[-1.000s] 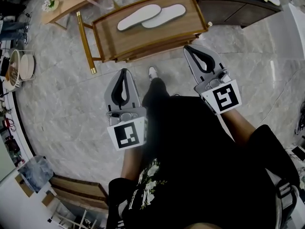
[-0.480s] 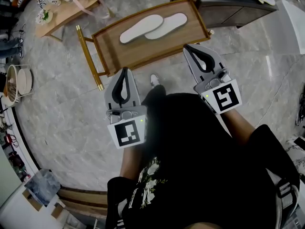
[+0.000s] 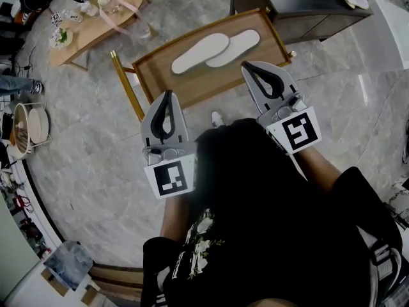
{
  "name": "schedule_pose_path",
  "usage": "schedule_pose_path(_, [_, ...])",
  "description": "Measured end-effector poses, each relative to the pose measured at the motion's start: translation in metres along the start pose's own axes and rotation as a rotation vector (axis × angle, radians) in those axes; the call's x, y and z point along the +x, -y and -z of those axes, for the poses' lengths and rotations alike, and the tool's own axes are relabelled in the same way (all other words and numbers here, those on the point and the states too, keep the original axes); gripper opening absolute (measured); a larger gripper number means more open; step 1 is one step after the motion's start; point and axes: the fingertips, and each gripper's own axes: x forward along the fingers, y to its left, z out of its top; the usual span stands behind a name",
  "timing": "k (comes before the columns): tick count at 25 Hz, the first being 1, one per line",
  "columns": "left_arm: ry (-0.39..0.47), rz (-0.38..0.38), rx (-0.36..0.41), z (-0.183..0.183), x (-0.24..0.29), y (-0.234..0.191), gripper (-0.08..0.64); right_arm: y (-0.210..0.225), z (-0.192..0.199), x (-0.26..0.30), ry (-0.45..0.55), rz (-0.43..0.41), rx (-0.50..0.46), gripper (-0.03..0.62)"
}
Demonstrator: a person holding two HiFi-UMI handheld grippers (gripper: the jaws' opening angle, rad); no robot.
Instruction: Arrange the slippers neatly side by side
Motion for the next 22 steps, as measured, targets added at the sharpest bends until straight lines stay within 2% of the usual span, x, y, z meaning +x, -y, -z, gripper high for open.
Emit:
schedule_pose_path(7, [-0.002, 0.026, -0.019, 0.009, 0.011, -0.009, 0.003, -0.002, 0.003, 0.012, -0.03, 0.016, 0.025, -0.006])
schedule_pose_path(13, [-0.036, 0.046, -0.049, 0.021, 0.02, -0.004, 0.002, -0.003, -0.001, 0.021, -0.013, -0.018, 0.022, -0.006])
schedule_pose_path(19, [-0.061, 0.068, -0.066, 0.028, 0.044, -0.001, 0.002, 0.019, 0.019, 0.026, -0.093, -0.004, 0.061, -0.006])
schedule_pose_path(22, [-0.142, 0.059, -0.082, 0.042, 0.06, 0.003, 0.003, 0.031, 0.031, 0.029, -0.125, -0.014, 0.07, -0.006])
